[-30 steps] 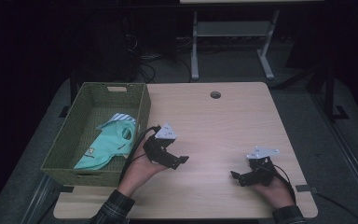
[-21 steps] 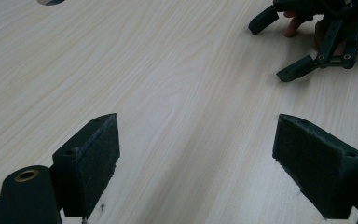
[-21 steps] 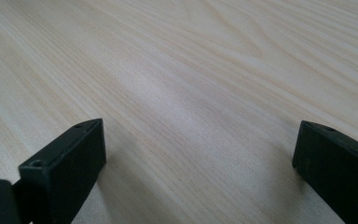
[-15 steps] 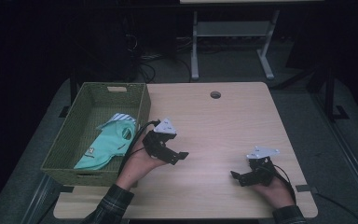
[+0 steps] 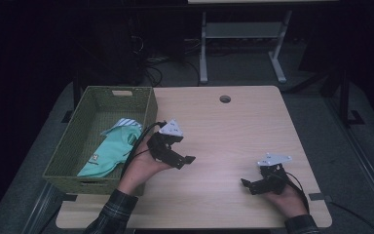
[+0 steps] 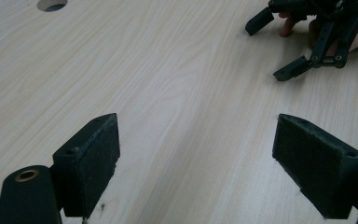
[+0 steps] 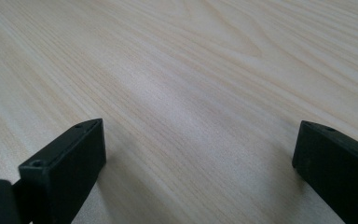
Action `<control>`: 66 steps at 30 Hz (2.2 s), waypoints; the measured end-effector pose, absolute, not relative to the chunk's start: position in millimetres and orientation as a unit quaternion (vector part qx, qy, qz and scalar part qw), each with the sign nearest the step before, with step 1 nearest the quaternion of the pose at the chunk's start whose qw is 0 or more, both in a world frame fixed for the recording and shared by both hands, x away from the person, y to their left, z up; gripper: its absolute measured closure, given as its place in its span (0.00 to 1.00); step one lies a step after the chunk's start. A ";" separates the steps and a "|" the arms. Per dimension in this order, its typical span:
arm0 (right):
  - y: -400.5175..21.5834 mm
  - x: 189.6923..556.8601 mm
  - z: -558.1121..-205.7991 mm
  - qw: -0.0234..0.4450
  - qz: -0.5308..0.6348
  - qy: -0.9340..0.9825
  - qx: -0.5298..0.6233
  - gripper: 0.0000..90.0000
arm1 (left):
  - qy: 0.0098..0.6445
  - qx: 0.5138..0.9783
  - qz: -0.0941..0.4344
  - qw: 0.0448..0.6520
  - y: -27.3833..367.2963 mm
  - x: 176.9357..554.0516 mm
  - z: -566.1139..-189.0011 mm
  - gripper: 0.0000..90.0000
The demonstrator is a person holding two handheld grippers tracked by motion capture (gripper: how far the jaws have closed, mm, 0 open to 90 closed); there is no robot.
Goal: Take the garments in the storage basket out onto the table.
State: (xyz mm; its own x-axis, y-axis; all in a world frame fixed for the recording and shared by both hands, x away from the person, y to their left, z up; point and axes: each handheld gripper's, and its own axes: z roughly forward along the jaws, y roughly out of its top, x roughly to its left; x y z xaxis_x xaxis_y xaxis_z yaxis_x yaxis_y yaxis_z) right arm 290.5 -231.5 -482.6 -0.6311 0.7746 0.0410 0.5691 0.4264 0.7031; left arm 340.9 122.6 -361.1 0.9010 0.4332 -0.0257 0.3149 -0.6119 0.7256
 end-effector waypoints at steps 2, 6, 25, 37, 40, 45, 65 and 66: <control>-231.6 290.6 -482.7 0.147 0.352 0.832 0.403 0.03 | 0.213 0.893 0.078 0.389 127.9 340.6 -359.3 0.16; -231.5 290.5 -482.6 0.146 0.351 0.832 0.404 0.03 | 0.220 0.890 0.080 0.391 133.2 341.1 -357.6 0.16; -231.7 290.8 -482.7 0.148 0.352 0.832 0.402 0.03 | 0.239 0.885 0.091 0.389 163.2 342.1 -348.5 0.19; -231.8 290.9 -482.8 0.149 0.352 0.833 0.401 0.03 | 0.260 0.880 0.104 0.383 185.6 345.0 -345.6 0.22; -231.8 290.9 -482.8 0.149 0.352 0.833 0.401 0.03 | 0.268 0.878 0.109 0.382 192.6 345.4 -344.6 0.23; -231.8 290.9 -482.8 0.149 0.352 0.833 0.401 0.03 | 0.276 0.874 0.113 0.383 201.2 346.0 -343.0 0.23; -231.6 290.7 -482.6 0.147 0.352 0.832 0.403 0.03 | 0.323 0.855 0.141 0.381 241.2 348.0 -339.4 0.24; -231.6 290.7 -482.6 0.147 0.352 0.832 0.403 0.03 | 0.327 0.853 0.146 0.379 246.3 348.6 -339.2 0.24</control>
State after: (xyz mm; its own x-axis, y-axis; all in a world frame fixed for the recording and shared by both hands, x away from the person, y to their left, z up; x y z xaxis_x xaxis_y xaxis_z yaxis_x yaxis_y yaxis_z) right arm 290.7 -231.6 -482.6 -0.6324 0.7737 0.0379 0.5665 0.4286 0.7038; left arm 348.6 246.3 -339.2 0.7433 0.6690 0.0017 0.4476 -0.4993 0.7418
